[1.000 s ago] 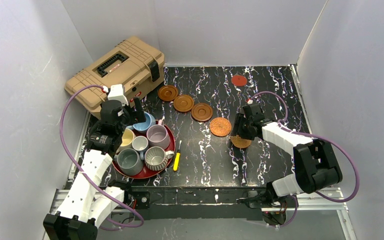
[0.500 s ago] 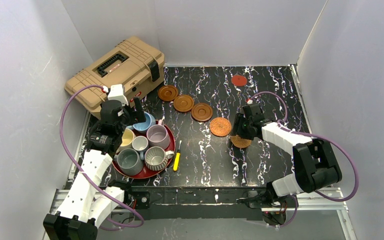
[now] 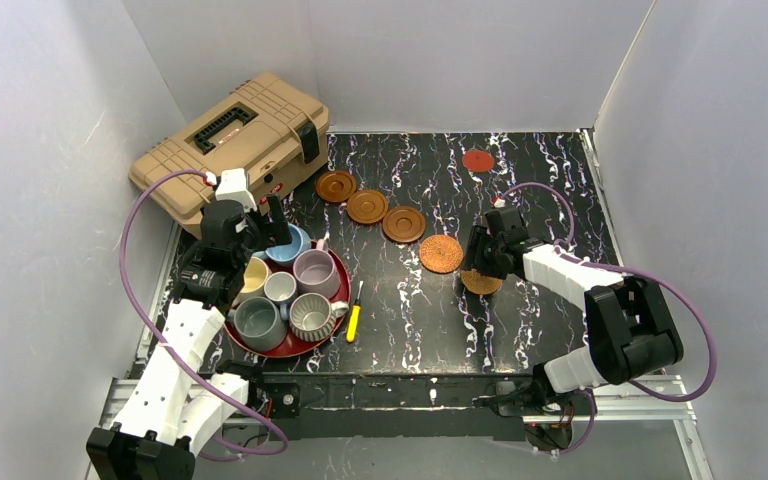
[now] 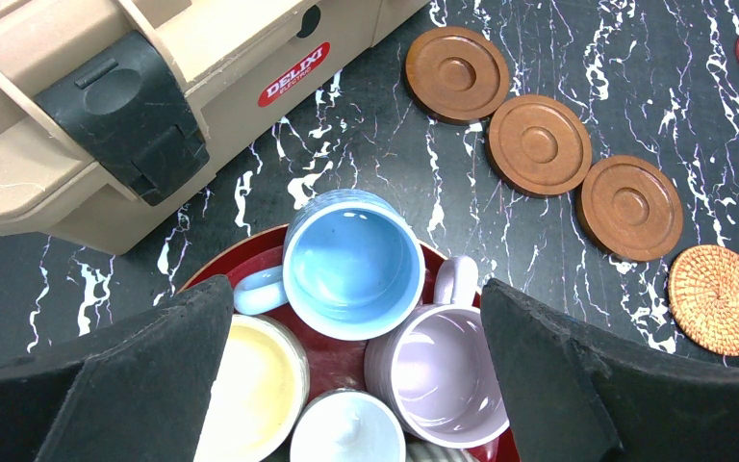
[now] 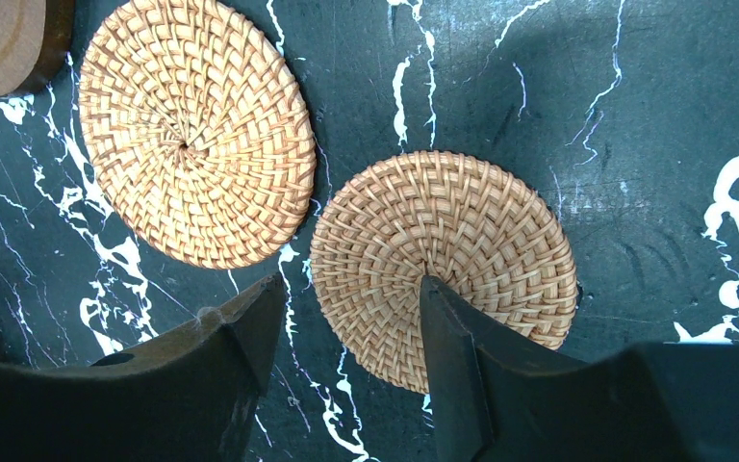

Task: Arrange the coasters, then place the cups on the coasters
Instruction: Move the coaster to the center of the board.

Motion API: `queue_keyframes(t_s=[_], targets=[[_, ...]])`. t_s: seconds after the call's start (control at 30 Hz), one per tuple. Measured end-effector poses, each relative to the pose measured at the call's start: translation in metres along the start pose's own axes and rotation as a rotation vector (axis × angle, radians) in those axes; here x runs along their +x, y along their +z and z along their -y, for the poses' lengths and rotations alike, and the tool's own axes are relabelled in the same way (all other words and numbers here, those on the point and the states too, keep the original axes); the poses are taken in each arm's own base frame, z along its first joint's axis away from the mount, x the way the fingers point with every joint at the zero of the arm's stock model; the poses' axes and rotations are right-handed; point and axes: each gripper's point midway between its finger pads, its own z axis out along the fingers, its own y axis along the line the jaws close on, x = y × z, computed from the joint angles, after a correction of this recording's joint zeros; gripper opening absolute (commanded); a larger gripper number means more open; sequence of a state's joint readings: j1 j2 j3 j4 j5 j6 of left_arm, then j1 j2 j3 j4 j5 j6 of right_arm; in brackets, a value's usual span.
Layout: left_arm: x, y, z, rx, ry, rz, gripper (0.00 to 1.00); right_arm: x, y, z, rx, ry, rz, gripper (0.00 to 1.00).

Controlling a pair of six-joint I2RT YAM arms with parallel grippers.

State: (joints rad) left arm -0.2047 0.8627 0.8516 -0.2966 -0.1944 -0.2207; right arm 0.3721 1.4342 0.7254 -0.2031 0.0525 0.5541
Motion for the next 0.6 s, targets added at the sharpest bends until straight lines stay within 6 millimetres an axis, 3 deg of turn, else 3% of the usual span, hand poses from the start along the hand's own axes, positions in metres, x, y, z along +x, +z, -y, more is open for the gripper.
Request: queue_keyframes(t_s=[0.6], targets=[[0.0000, 0.0000, 0.0000, 0.000, 0.000, 0.000, 0.99, 0.0005, -0.0008, -0.0012, -0.005, 0.000, -0.006, 0.65]])
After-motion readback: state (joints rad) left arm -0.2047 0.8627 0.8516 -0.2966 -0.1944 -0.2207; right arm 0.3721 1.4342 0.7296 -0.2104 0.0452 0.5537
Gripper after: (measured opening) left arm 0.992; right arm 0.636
